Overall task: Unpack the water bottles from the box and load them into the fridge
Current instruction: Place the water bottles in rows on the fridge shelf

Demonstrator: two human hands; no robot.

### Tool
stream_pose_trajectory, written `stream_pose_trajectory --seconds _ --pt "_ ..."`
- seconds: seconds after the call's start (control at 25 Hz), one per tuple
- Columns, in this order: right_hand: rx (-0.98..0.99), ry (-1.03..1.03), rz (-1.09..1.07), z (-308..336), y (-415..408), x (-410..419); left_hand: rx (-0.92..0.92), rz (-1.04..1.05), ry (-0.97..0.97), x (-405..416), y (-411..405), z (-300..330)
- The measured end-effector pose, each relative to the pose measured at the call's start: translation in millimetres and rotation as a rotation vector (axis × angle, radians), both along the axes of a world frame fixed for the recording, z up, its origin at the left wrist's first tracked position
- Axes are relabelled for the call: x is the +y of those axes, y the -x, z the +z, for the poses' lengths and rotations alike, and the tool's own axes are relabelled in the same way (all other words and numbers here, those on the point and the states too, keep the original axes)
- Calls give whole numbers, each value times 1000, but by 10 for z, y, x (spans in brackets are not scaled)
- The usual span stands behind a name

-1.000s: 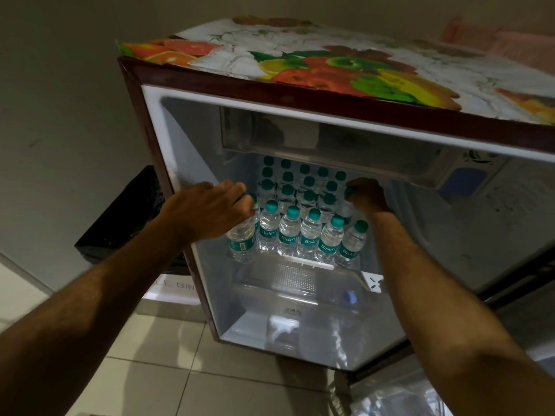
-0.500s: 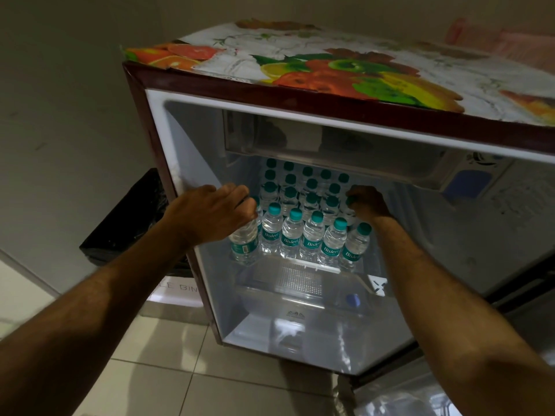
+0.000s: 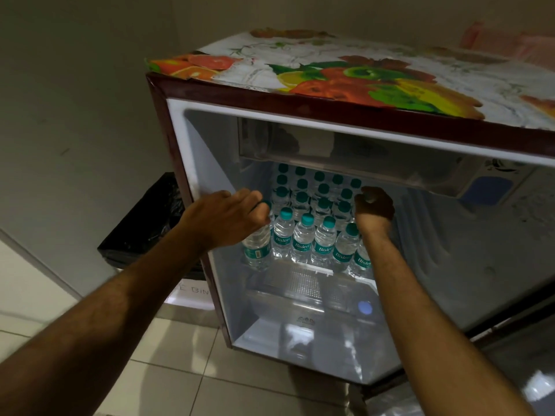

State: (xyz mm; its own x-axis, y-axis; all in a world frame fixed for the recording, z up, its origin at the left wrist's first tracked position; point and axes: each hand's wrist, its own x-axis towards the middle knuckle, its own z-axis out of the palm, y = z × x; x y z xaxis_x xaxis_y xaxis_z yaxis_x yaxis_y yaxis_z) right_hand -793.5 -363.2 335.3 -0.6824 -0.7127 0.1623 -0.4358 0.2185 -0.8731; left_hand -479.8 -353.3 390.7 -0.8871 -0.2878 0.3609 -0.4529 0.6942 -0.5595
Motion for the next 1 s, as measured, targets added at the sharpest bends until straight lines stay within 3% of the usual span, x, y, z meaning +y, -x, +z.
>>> stream_pose_trajectory --seconds 0.08,0.16,0.28,0.36,0.8,1.0 --pt "-187 95 95 35 -360 266 5 -3 -23 2 -10 10" --pt "-249 163 400 52 -726 493 12 -5 -20 -19 -33 -15" --pt "9 160 895 20 -1053 598 7 4 17 -48 -57 -61" --pt "-7 16 1017 63 -1207 612 3 10 12 -40 -52 -73" --pt "-37 81 817 131 -1315 670 74 24 103 -47 -37 -142" --pt "-335 156 555 161 -959 760 144 -18 212 -91 -54 -199"
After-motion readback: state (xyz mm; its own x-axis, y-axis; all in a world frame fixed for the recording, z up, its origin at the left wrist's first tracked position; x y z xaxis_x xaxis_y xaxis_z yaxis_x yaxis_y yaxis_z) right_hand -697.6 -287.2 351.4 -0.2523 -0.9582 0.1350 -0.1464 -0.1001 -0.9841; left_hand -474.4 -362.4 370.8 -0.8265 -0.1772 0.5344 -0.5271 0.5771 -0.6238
